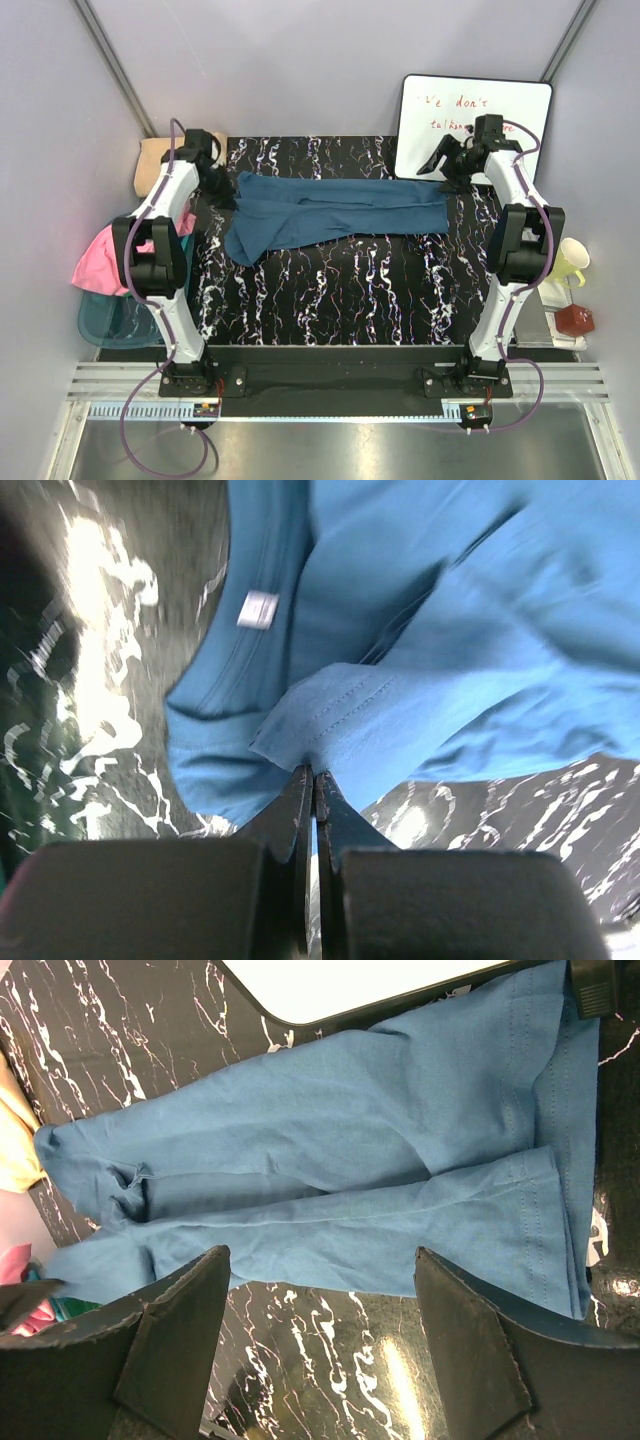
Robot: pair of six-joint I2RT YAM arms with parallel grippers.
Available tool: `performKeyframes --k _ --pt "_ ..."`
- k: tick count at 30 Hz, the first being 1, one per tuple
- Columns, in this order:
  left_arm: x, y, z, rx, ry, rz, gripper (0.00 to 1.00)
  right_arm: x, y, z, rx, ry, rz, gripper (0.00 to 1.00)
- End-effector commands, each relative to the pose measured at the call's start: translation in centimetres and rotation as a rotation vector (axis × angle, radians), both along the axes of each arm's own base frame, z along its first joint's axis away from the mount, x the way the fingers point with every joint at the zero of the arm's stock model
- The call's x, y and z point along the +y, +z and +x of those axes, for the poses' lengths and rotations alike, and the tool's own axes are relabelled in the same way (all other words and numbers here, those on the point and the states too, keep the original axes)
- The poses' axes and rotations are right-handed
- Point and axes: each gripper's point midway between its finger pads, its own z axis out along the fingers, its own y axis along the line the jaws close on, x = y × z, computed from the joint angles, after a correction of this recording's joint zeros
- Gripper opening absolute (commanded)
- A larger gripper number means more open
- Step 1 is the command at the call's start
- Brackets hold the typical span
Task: Fold and stack the t-shirts
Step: Fold the other side of the tshirt into a rectangle
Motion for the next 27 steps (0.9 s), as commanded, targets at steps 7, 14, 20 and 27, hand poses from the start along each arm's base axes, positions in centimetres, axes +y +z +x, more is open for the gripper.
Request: performKeyframes --k 7,14,20,27 --pt "0.6 5.0 6.3 -0.191 -0.013 0.039 0.0 -0.1 4.0 -0.3 -0.089 0.013 -0.03 0.82" --pt "-1.8 3.8 10.1 -0.208 -0.062 -0.003 0.05 0.2 3.5 -1.3 -0.068 0.027 -0.023 0.82" --pt "-2.5 3.6 12.5 -0.235 -0.05 -0.016 0.06 0.3 3.3 -2.4 -0.057 0.041 -0.026 0.83" --pt "-2.1 5.1 13.2 -0.273 -0.044 0.006 0.91 -0.1 1.9 -3.9 -0.028 0.07 -0.084 0.86"
